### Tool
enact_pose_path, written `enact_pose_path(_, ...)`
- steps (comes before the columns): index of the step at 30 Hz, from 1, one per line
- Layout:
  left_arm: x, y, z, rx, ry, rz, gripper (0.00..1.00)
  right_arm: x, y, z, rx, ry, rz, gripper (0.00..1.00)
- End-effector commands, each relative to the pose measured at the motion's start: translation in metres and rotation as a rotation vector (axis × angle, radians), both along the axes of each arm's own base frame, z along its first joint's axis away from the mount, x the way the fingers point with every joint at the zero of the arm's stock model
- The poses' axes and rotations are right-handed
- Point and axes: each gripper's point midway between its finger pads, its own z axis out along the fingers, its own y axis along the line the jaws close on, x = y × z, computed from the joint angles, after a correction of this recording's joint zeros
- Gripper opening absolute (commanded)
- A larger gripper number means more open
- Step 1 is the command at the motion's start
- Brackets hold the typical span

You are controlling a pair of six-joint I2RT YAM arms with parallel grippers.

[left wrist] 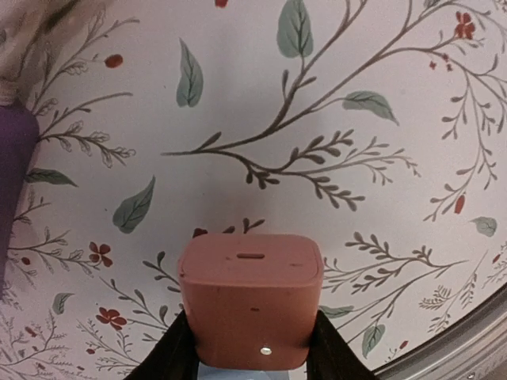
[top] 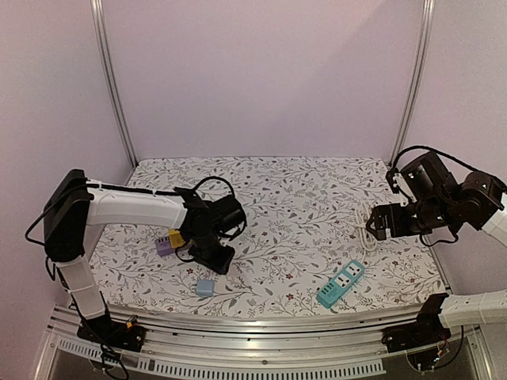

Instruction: Insert the plug

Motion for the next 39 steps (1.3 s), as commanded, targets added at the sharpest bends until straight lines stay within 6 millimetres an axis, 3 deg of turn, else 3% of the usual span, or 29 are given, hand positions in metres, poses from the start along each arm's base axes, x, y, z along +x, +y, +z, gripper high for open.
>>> enact_pose_path(1,0.0,-0.052,0.066,-0.253,-0.055,-0.085,0.03,0.001,0.033,0.016,0.143,-0.006,0.1,0.99)
enact_pose_path(6,0.003,-0.09,0.114,-0.41,-0.072,-0.138,0.0,-0.006,0.082,0.028,0.337,0.068,0.235,0.99)
enact_pose_path(10,0.009,-0.115,0.138,-0.494,-0.083,-0.158,0.0,-0.007,0.107,0.037,0.395,0.116,0.317,0.99)
enact_pose_path(17,0.007,-0.151,0.182,-0.579,-0.313,-0.364,0.0,-0.016,0.142,0.032,0.475,0.285,0.419,0.99)
enact_pose_path(27,0.005,-0.16,0.199,-0.547,-0.466,-0.576,0.0,-0.011,0.168,0.013,0.554,0.49,0.405,0.94)
enact_pose_path(33,0.005,-0.166,0.198,-0.525,-0.491,-0.609,0.0,-0.008,0.183,0.028,0.668,0.519,0.455,0.94)
enact_pose_path(39,0.004,-0.171,0.207,-0.533,-0.519,-0.629,0.0,0.009,0.19,0.024,0.77,0.597,0.385,0.92)
